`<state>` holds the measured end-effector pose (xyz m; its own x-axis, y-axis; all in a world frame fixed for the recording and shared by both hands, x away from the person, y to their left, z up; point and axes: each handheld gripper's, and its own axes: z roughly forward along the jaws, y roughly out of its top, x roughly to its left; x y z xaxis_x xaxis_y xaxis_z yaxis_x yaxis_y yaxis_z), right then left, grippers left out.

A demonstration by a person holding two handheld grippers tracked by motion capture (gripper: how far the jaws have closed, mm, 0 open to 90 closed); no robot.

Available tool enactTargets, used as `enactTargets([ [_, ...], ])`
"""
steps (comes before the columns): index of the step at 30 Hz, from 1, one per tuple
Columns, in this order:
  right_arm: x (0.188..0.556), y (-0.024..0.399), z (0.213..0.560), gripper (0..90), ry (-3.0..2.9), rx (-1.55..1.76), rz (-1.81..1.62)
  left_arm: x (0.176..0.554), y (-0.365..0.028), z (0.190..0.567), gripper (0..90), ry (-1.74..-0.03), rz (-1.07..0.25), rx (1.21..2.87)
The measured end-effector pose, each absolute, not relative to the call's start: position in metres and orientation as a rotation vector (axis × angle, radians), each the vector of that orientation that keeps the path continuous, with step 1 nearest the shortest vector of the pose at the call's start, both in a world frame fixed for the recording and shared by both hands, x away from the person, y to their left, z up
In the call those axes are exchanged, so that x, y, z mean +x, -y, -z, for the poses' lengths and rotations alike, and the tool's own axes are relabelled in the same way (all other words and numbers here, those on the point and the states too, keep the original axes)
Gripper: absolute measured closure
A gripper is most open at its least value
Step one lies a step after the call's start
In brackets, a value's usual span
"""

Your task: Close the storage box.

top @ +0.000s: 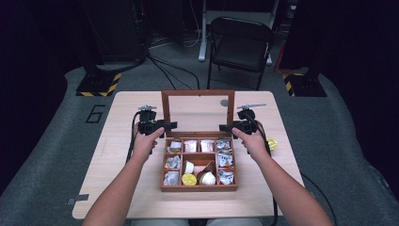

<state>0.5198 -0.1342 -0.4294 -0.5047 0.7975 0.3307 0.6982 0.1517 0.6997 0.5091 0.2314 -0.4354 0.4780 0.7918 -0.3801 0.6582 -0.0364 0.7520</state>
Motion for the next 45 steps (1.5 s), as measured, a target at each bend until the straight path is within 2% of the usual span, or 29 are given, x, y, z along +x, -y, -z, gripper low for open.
enactTargets([
  [18,0.494,0.141,0.407,29.2,-2.287,1.381,-1.333,0.476,-0.24,0.402,32.2,-1.108,-0.252,1.699],
  [30,0.474,0.144,0.392,32.1,-2.281,1.323,-1.364,0.452,-0.242,0.384,33.5,-1.043,-0.268,1.738],
  [38,0.457,0.155,0.379,39.9,-2.264,1.287,-1.416,0.434,-0.247,0.372,41.2,-0.992,-0.289,1.736],
  [45,0.44,0.162,0.369,47.1,-2.248,1.219,-1.437,0.421,-0.249,0.369,43.7,-0.984,-0.297,1.739],
])
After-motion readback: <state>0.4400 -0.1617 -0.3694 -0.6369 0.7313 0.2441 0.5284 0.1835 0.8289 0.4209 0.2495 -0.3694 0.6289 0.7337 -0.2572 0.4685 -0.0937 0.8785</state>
